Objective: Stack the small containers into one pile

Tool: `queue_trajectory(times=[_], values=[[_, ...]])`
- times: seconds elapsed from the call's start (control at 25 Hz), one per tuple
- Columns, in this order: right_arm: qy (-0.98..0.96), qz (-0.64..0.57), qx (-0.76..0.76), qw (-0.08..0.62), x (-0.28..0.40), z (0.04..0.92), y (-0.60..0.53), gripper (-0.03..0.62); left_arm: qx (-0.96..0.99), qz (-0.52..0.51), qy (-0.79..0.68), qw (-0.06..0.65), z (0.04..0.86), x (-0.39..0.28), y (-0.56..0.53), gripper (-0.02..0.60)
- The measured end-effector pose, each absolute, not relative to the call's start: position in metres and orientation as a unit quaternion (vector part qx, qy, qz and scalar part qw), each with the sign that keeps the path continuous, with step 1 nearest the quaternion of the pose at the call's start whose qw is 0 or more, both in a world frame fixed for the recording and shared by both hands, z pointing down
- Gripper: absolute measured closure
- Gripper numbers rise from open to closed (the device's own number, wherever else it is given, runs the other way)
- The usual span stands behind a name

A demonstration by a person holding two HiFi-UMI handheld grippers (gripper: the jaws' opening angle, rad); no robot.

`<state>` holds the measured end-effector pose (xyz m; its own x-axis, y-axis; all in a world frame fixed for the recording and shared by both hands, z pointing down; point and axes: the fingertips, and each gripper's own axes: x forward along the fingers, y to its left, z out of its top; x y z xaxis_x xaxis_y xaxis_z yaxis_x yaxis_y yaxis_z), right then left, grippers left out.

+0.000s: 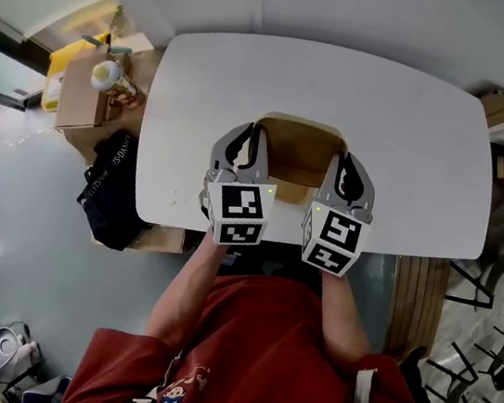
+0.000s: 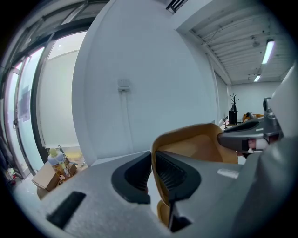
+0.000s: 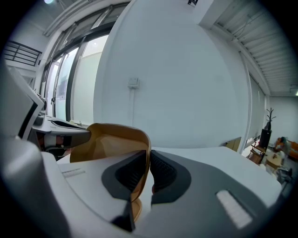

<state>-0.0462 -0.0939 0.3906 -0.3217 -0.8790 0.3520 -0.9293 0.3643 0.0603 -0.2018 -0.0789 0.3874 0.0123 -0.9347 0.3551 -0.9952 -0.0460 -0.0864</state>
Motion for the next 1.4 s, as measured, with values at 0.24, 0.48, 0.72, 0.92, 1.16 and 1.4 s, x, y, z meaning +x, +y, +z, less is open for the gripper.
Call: queue_trajectory(times=[0.24,0.48,0.72,0.92,1.16,1.4], values=[[-0.790,0.087,0.582,0.171,-0.065,0.391,-0.071,0.565,0.730,0.157,-0.657,0.102,0.389,-0.221,-0.064,0.548],[-0.780,0.104,0.592,0.174,-0.065,0.395,-0.064,0.565,0.742,0.163,-0.641,0.109,0.390,-0.221,-0.063,0.549],[-0.780,0.117,0.589,0.175,-0.061,0.404,-0.068,0.565,0.742,0.176,-0.638,0.109,0.395,-0.217,-0.066,0.549],[-0.781,0.125,0.586,0.177,-0.059,0.410,-0.072,0.565,0.741,0.180,-0.638,0.112,0.400,-0.215,-0.070,0.549],[-0.779,0.141,0.581,0.187,-0.057,0.420,-0.073,0.565,0.740,0.190,-0.634,0.121,0.410,-0.212,-0.071,0.549],[-0.778,0.175,0.568,0.202,-0.056,0.436,-0.073,0.565,0.737,0.206,-0.629,0.139,0.424,-0.211,-0.069,0.549]])
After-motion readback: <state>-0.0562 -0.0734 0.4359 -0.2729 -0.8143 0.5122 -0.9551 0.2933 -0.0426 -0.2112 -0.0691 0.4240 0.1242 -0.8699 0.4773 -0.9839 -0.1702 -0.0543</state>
